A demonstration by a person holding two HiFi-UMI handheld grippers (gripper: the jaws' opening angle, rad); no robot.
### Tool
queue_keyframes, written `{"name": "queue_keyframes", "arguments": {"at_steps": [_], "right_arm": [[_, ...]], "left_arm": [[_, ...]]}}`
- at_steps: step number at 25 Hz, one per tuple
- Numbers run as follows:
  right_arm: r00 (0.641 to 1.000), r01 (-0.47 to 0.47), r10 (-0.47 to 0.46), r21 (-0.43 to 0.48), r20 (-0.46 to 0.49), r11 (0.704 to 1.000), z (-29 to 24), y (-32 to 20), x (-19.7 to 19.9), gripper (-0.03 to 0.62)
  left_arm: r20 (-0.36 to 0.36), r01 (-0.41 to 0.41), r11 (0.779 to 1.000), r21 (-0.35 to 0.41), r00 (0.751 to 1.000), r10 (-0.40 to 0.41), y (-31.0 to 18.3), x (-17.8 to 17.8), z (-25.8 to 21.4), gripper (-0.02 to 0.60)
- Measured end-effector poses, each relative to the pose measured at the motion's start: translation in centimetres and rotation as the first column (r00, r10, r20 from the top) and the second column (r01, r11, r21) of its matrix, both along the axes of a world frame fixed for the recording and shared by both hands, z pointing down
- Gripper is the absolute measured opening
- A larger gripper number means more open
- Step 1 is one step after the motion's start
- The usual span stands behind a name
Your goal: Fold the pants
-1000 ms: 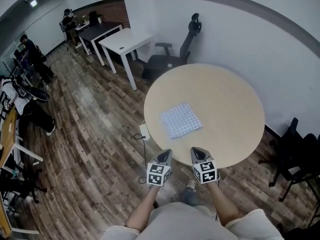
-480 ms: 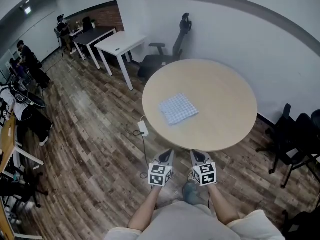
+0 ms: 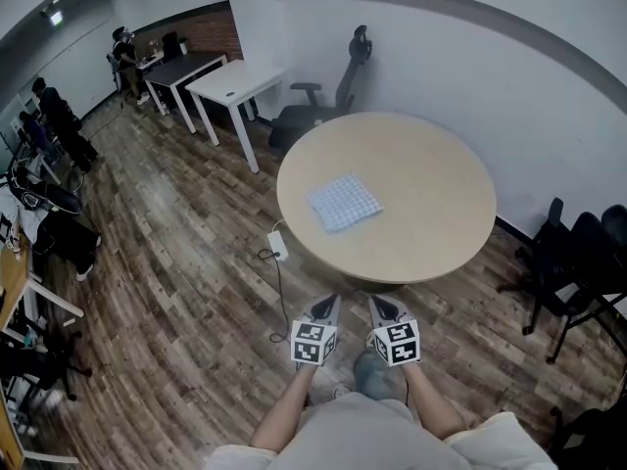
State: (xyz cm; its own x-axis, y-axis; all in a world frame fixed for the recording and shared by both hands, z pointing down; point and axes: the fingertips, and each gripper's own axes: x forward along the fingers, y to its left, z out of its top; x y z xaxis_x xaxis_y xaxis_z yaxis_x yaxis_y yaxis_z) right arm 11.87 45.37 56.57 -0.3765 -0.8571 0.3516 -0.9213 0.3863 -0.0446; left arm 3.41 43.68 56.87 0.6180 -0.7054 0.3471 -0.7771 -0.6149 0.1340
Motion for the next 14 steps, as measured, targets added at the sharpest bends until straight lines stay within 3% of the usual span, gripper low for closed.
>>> {"name": "queue_keyframes", "arguments": {"at_steps": [14], "right_arm": [[1.000, -0.003, 0.003, 0.010, 0.008, 1.000, -0.3, 2.1, -0.1, 0.028]], "left_arm": [[-0.003, -0.041, 0.999, 0.008, 0.999, 0.041, 1.9, 1.7, -0.4, 0.031]]}}
